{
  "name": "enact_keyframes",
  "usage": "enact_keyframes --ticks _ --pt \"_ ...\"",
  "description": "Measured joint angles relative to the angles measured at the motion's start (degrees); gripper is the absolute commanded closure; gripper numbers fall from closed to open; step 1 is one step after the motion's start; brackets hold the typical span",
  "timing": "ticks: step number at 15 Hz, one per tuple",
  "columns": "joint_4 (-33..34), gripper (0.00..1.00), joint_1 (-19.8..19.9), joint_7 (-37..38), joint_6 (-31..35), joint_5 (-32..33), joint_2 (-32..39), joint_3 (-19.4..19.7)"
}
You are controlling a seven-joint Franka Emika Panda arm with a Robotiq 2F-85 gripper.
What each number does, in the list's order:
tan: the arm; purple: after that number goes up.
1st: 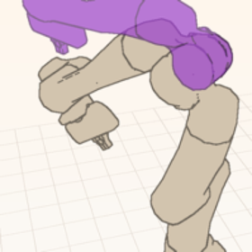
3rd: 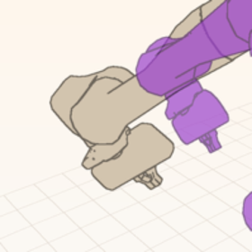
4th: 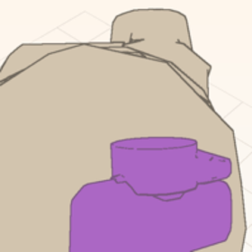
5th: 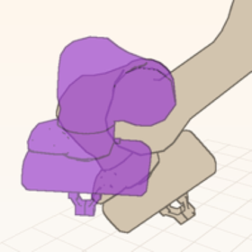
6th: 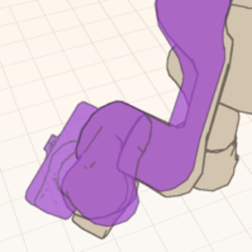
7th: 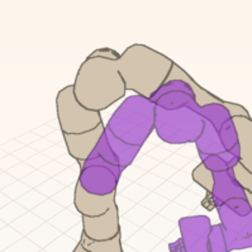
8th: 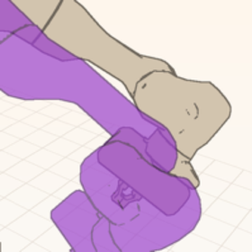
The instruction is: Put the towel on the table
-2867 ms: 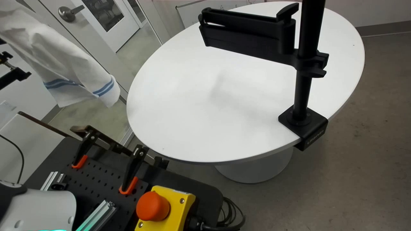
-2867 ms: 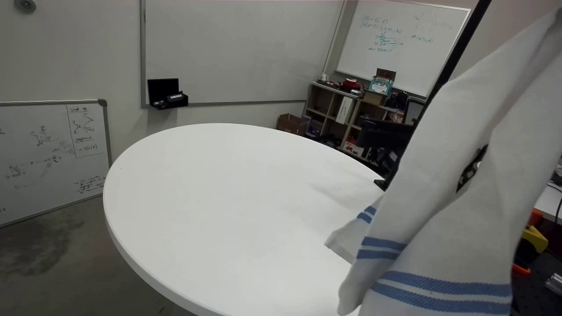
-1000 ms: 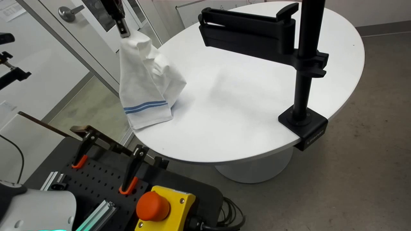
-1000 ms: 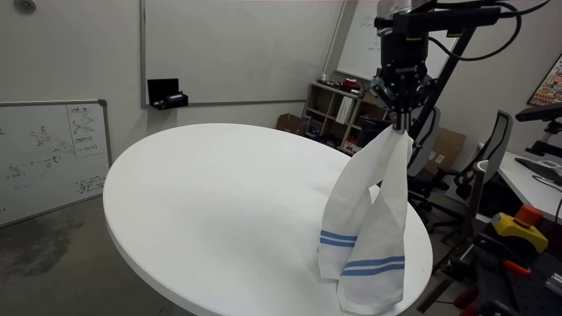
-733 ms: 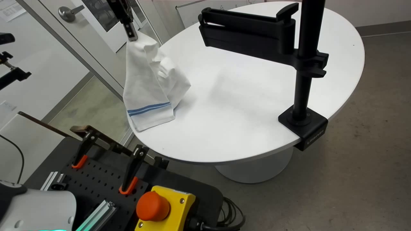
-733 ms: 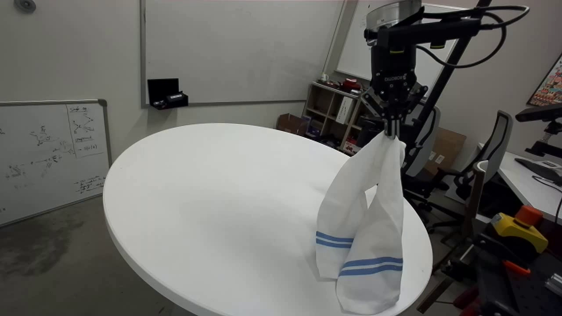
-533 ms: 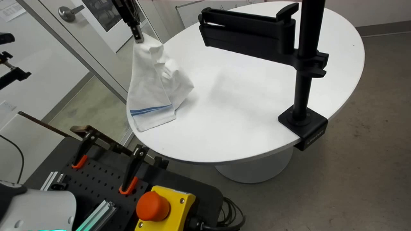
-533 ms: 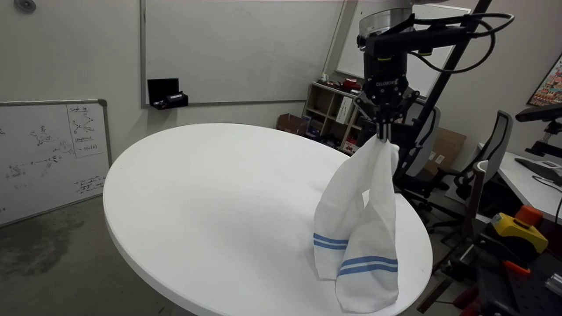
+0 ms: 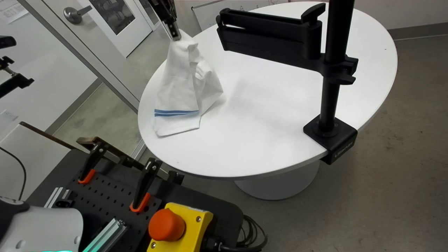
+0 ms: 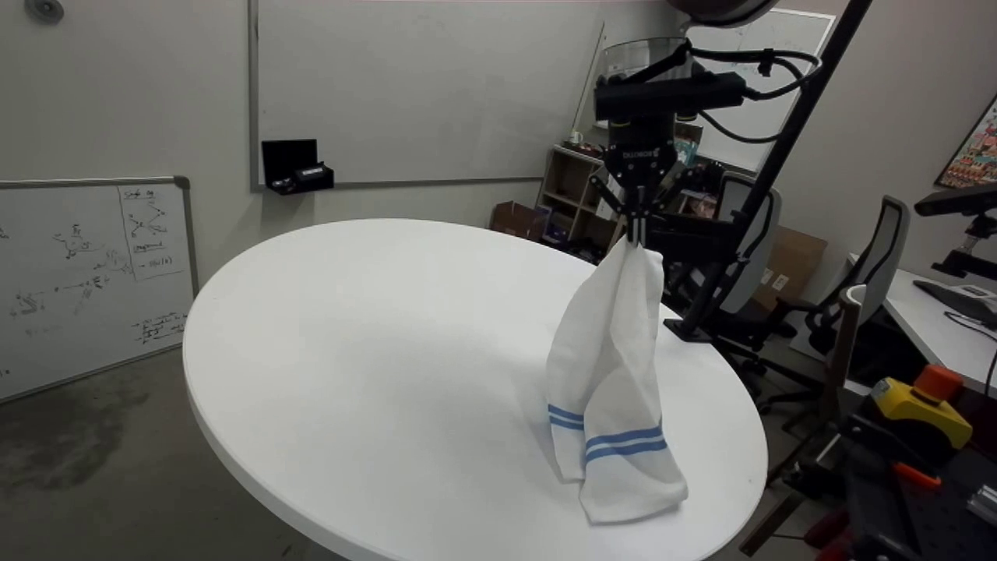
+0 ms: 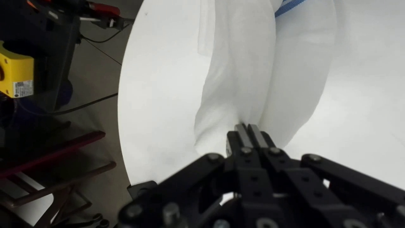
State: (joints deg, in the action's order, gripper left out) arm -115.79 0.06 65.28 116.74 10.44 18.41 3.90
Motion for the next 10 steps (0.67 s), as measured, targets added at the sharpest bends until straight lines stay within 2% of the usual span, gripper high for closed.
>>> enact_keyframes --ticks 1,3,10 --pt "0.9 0.72 -0.2 0.9 0.3 0.7 0.8 0.5" --pt "2.6 0.59 -0.6 2.5 0.8 2.1 2.4 1.2" --pt "6.3 0.06 -2.4 6.4 1.1 5.1 5.7 2.5"
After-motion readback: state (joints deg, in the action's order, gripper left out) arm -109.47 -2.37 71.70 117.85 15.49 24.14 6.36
